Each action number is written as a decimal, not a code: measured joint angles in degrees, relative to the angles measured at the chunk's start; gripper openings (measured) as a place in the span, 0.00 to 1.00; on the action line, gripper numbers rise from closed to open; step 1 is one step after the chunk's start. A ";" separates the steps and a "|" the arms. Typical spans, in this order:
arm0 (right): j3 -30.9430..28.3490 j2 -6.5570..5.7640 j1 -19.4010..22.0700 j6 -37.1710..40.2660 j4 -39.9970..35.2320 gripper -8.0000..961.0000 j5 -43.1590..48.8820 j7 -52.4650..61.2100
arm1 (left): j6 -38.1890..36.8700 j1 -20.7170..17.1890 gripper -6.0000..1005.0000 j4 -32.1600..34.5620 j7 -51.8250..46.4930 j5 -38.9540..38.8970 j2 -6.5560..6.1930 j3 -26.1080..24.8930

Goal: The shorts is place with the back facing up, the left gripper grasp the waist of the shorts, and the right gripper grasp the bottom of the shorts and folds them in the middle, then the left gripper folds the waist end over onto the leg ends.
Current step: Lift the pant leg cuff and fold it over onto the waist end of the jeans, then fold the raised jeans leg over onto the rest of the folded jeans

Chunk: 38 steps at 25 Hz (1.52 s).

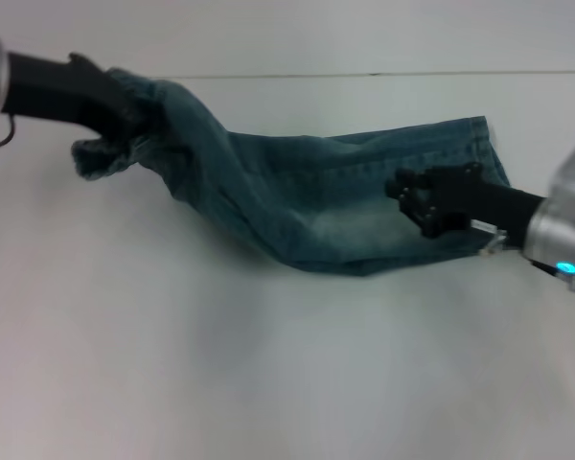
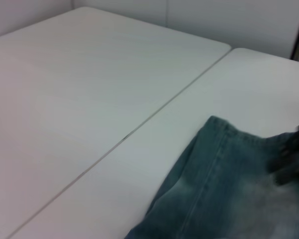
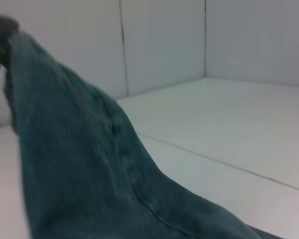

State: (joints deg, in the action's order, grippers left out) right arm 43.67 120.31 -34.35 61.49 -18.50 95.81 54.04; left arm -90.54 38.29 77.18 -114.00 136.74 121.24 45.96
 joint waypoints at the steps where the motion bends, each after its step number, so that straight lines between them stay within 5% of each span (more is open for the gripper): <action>1: -0.04 0.09 -1.13 -1.76 1.51 0.46 -0.39 -1.31 | -0.13 0.93 0.05 0.11 -0.99 0.19 -0.07 0.54; 7: 0.11 0.49 -9.06 -10.26 11.12 0.16 -3.21 -9.22 | -0.45 6.61 0.05 0.85 -7.86 3.80 -0.40 3.69; 13: 0.21 0.67 -13.05 -11.46 14.89 0.01 -2.99 -12.11 | -0.94 12.48 0.05 0.88 -11.85 5.43 -0.17 6.63; 25: 6.43 1.12 -18.51 -14.80 19.94 0.01 -2.72 -12.36 | 1.35 20.05 0.08 -2.19 -16.27 10.03 1.06 11.88; 28: 6.11 0.44 -15.80 -12.38 18.56 0.01 -3.07 -12.14 | 3.50 20.22 0.09 -3.92 -16.06 10.27 1.27 13.16; 34: 6.64 -0.91 0.78 -0.35 2.30 0.01 -2.21 -5.99 | 7.32 20.49 0.12 -7.38 -15.75 10.30 1.73 18.48; 35: 6.68 -1.48 6.48 2.88 -2.89 0.01 -1.64 -3.89 | 8.38 20.77 0.12 -8.22 -15.72 10.37 1.96 19.51; 38: 6.51 -2.00 10.74 6.15 -5.86 0.01 -1.34 -1.80 | 11.73 22.02 0.14 -10.97 -15.76 10.32 2.63 24.05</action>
State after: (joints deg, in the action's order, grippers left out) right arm 50.18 118.31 -23.61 67.64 -24.36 94.47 52.24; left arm -78.81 60.32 66.21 -129.75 147.05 123.87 70.00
